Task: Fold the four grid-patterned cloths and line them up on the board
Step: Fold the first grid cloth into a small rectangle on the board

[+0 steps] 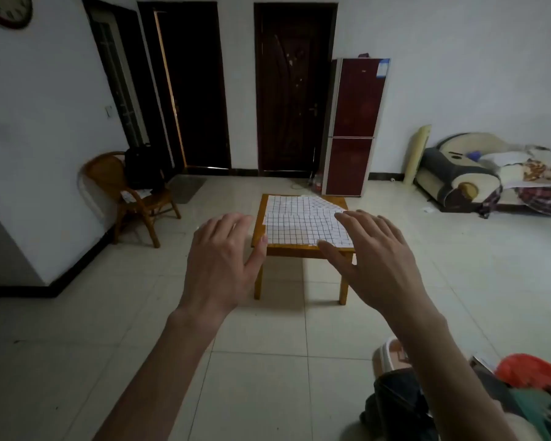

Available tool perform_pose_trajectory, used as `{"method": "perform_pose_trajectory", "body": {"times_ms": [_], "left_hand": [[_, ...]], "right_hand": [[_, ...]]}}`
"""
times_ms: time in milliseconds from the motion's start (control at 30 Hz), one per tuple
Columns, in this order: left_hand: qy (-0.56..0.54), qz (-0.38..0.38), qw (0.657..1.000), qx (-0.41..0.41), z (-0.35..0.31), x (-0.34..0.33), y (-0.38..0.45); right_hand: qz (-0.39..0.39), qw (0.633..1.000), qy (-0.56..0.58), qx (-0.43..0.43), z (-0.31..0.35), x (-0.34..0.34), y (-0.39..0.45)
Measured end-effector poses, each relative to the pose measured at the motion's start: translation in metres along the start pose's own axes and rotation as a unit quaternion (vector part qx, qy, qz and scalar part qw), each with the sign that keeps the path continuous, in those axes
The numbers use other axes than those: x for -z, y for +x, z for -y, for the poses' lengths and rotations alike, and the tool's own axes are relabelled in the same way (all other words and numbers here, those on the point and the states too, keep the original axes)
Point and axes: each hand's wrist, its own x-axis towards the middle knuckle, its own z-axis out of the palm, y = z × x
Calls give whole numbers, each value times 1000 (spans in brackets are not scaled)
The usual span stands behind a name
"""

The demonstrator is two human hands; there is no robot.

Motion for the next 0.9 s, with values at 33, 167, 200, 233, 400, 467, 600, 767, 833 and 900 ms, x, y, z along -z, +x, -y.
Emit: {"method": "perform_pose_trajectory", "body": {"times_ms": [33,167,200,233,400,467,600,767,833,900], "left_hand": [[-7,4,1000,0,1,-10,9],[-8,19,999,27,4,-51,51],[-5,20,999,27,4,-61,62],[-1,17,1000,26,5,-72,72],[4,6,1000,22,6,-118,121],[5,10,1000,19,7,-134,137],[11,15,1000,17,13,-161,165],[8,26,1000,15,28,-201,202],[12,32,999,16,36,-221,218],[15,38,999,16,45,-241,236]], "right_hand": [[0,1000,6,1,-8,-8,9],[17,1000,6,-18,-43,-41,51],[17,1000,12,-17,-51,-49,62],[14,1000,15,-18,-61,-57,73],[20,999,26,-21,-98,-93,117],[30,999,30,-20,-109,-106,134],[43,998,28,-19,-126,-133,164],[50,998,26,-31,-144,-170,203],[52,998,21,-35,-151,-186,219],[56,998,18,-36,-160,-203,237]]}}
